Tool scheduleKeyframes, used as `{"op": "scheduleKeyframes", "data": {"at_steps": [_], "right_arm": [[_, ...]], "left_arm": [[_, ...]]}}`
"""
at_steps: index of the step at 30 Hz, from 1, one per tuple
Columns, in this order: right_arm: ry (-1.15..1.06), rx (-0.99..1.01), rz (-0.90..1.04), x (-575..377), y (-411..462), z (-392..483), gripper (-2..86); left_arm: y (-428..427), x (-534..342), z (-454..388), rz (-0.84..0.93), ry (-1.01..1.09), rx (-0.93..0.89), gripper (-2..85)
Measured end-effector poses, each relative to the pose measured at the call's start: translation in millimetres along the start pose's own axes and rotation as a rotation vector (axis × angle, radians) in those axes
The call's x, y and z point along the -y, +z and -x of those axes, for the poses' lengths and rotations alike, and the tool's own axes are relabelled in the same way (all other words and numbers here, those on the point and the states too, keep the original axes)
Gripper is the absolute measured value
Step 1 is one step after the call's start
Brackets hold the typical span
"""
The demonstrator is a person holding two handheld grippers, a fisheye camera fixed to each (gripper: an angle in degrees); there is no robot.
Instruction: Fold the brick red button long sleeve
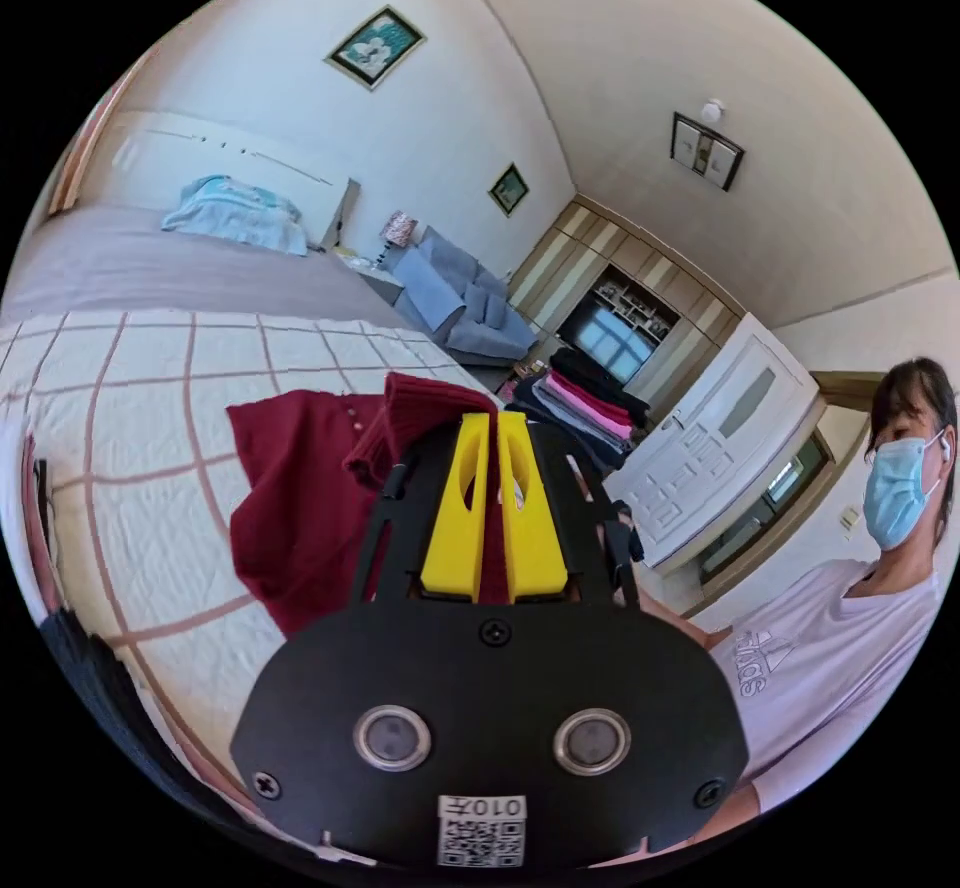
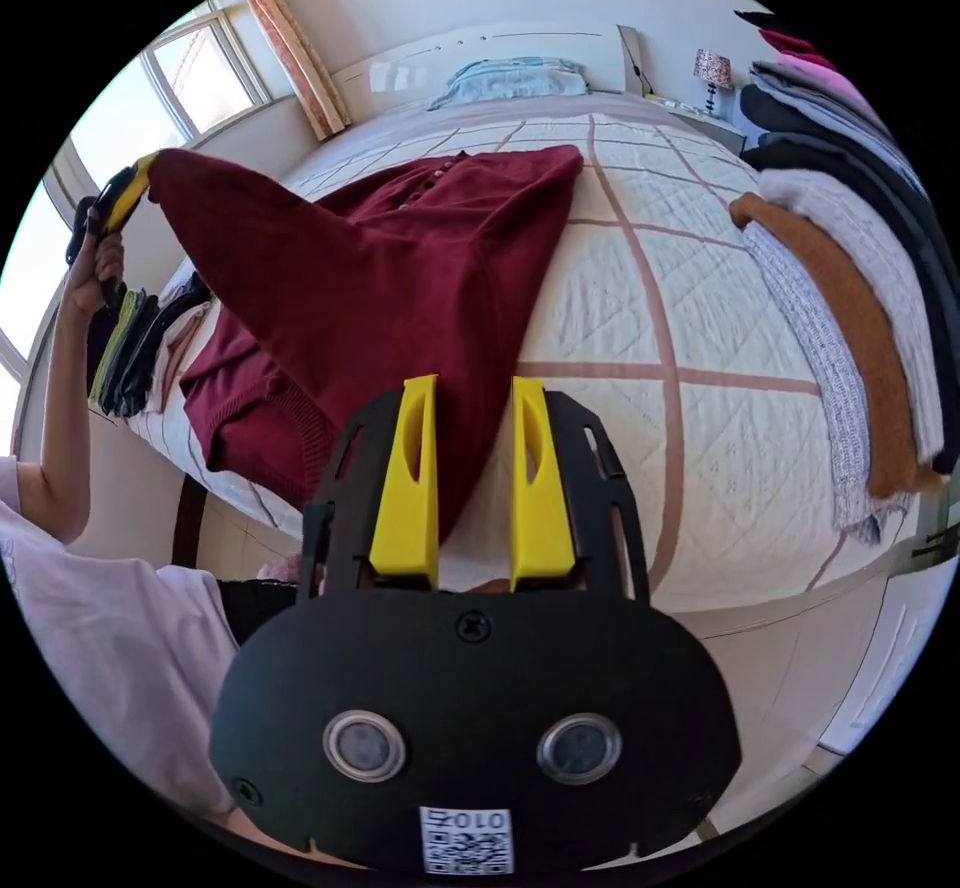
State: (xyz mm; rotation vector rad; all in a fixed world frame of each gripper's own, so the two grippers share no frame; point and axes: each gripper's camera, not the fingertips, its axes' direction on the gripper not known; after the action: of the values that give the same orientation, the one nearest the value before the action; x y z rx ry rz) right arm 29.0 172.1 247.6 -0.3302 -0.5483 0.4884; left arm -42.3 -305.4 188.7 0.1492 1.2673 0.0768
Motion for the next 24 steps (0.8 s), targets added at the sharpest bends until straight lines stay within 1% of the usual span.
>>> {"op": "scheduleKeyframes", "data": {"at_steps": [1,3,6,8,11,12,15,18,20,22,24], "right_arm": [[0.006,0.014,-0.015,-10,-9,-4,11.8],[-0.006,0.041,-0.044,-26,-24,-5,13.1],[-0.073,0.052,-0.15,-54,-51,7,15.8],[-0.092,0.008,-0.183,-69,-58,16,17.2],[-0.058,-0.048,-0.217,-89,-54,22,18.9],[-0.044,-0.059,-0.2,-91,-49,25,19.4],[0.016,-0.177,-0.184,-92,-41,26,19.6],[0.123,-0.225,-0.229,-96,-41,10,18.7],[0.13,-0.178,-0.193,-93,-37,3,18.7],[0.102,-0.127,-0.192,-92,-34,11,19.1],[0.096,-0.163,-0.21,-93,-33,24,19.3]], "left_arm": [[7,11,-13,0.002,0.031,-0.011,0.1],[40,50,-65,0.012,0.149,-0.061,0.1],[88,90,-128,0.024,0.263,-0.121,0.1],[116,110,-163,0.034,0.312,-0.146,0.1],[156,137,-213,0.042,0.35,-0.219,0.1],[169,146,-233,0.051,0.365,-0.255,0.1],[198,155,-273,0.09,0.407,-0.305,0.0],[210,154,-273,0.081,0.366,-0.289,0.0],[211,152,-254,0.055,0.295,-0.261,0.0],[215,151,-234,0.052,0.226,-0.276,0.0],[220,152,-219,0.049,0.185,-0.282,0.0]]}}
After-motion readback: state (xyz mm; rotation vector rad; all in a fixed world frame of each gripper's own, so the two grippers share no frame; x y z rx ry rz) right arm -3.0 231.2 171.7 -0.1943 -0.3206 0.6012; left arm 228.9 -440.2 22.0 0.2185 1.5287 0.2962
